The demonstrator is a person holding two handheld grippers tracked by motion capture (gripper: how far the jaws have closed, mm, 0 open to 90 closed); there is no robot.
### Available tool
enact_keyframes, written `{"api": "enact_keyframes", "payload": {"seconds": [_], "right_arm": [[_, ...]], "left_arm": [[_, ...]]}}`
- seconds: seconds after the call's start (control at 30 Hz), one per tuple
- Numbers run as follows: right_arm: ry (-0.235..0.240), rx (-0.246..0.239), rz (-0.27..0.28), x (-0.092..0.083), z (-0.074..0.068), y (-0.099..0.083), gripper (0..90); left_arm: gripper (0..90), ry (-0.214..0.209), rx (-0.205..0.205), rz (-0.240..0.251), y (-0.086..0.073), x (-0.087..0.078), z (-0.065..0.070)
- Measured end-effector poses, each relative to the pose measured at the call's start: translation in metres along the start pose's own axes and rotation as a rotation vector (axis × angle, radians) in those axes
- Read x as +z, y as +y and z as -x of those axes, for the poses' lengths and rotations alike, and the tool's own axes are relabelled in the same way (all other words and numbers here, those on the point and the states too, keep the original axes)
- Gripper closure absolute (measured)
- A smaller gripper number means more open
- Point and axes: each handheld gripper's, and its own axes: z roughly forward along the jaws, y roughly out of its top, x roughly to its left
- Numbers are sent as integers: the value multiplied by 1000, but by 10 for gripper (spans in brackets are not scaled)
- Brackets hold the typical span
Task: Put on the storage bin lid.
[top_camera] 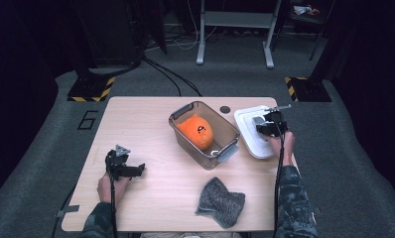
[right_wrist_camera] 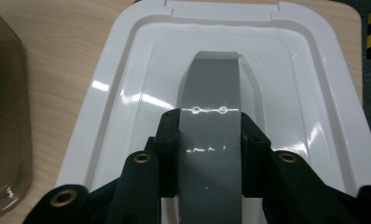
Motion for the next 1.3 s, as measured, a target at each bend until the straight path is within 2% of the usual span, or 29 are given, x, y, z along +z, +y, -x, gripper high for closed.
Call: {"api": "enact_keyframes", "payload": {"seconds": [0.03,0.3,0.47,0.9,0.93,1.3], "right_arm": [[0,-14,9,-2,1,2,667],[-1,-19,17,-22,2,15,667],[6,-41,34,-32,2,24,667],[11,-74,51,-51,-4,44,667],[14,-61,48,-53,-5,46,667],[33,-79,68,-67,-12,56,667]], "left_arm": [[3,0,0,0,0,0,0],[3,0,0,0,0,0,0],[3,0,0,0,0,0,0],[3,0,-1,0,0,0,0],[3,0,-1,0,0,0,0],[3,0,-1,0,0,0,0]]}}
